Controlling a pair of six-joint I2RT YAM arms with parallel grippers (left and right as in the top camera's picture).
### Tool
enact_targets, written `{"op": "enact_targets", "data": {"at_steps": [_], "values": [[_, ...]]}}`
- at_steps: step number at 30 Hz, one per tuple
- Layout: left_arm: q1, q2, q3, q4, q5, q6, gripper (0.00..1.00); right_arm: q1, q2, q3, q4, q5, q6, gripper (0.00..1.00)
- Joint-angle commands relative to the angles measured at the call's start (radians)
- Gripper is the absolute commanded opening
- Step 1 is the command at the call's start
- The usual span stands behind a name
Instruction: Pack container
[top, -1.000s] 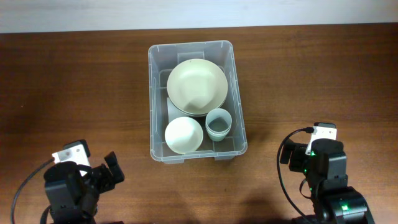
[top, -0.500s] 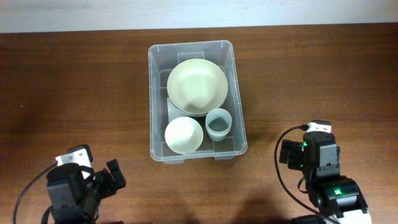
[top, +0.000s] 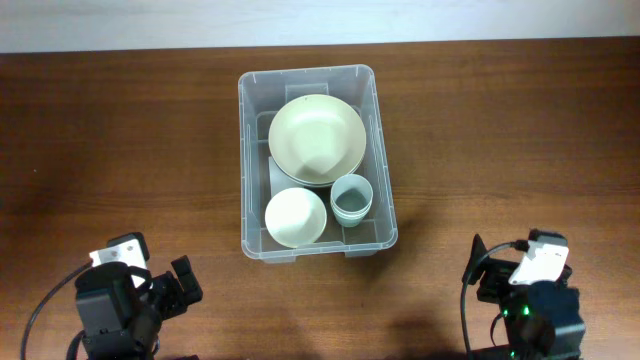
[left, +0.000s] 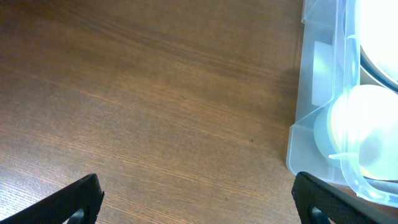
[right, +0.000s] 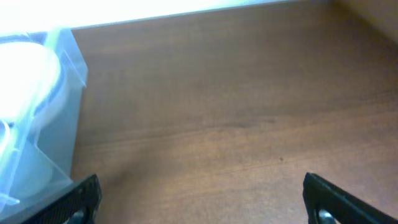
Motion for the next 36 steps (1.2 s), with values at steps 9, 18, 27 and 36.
{"op": "enact_targets", "data": {"at_steps": [9,18,27,36], "values": [[-0.001,-0.008,-0.003,0.0,0.011,-0.009,0.99,0.0,-0.143,-0.348,0.74,-0.006,-0.259,0.99],[-0.001,-0.008,-0.003,0.0,0.011,-0.009,0.99,-0.067,-0.21,-0.492,0.914,-0.048,-0.283,0.99],[-0.001,-0.008,-0.003,0.0,0.011,-0.009,0.99,-0.077,-0.21,-0.51,0.679,-0.149,-0.28,0.99],[-0.001,-0.008,-0.003,0.0,0.011,-0.009,0.99,-0.077,-0.207,-0.51,0.679,-0.149,-0.28,0.99]]}}
